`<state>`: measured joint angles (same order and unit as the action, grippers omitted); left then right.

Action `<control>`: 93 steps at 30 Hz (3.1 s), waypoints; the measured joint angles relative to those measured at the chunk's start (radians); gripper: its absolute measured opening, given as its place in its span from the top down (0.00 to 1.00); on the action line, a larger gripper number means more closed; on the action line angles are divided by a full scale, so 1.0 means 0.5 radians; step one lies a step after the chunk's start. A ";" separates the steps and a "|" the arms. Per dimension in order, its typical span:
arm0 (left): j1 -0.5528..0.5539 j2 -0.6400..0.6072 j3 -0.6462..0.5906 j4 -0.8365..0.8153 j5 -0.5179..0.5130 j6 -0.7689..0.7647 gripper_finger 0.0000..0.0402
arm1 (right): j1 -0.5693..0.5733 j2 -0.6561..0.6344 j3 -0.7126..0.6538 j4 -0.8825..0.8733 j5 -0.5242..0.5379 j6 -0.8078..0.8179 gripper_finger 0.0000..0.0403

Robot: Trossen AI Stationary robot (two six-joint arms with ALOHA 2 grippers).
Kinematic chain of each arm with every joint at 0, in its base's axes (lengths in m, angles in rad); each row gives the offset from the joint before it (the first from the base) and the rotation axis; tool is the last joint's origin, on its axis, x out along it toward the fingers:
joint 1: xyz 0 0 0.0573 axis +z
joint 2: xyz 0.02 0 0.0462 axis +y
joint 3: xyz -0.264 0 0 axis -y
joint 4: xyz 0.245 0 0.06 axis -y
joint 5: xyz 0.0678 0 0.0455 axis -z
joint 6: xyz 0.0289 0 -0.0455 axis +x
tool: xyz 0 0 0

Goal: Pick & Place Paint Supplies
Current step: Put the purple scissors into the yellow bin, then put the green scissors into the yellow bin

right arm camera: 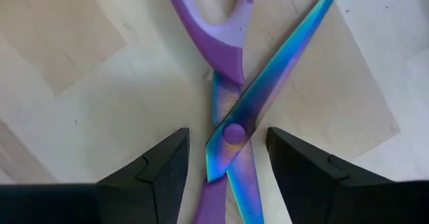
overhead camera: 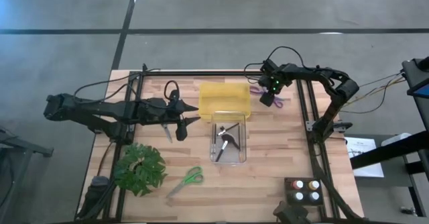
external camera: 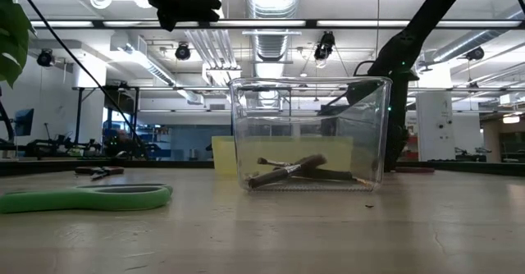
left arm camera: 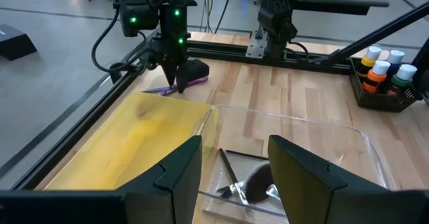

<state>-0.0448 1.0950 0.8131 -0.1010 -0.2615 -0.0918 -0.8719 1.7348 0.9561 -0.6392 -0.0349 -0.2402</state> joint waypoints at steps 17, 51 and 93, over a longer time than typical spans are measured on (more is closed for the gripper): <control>0.000 0.000 0.000 0.000 0.000 -0.021 0.55 | 0.002 0.002 -0.007 0.050 0.051 0.075 0.85; 0.001 0.001 -0.001 -0.009 0.000 -0.004 0.55 | 0.264 -0.654 0.078 0.069 0.006 0.221 0.86; 0.000 0.001 -0.002 -0.173 0.001 -0.038 0.55 | 0.773 0.366 1.395 -0.302 -0.152 0.100 0.58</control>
<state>-0.0448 1.0954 0.8120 -0.1877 -0.2610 -0.1108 -0.4856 1.9179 1.6534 -0.7902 -0.1111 -0.1902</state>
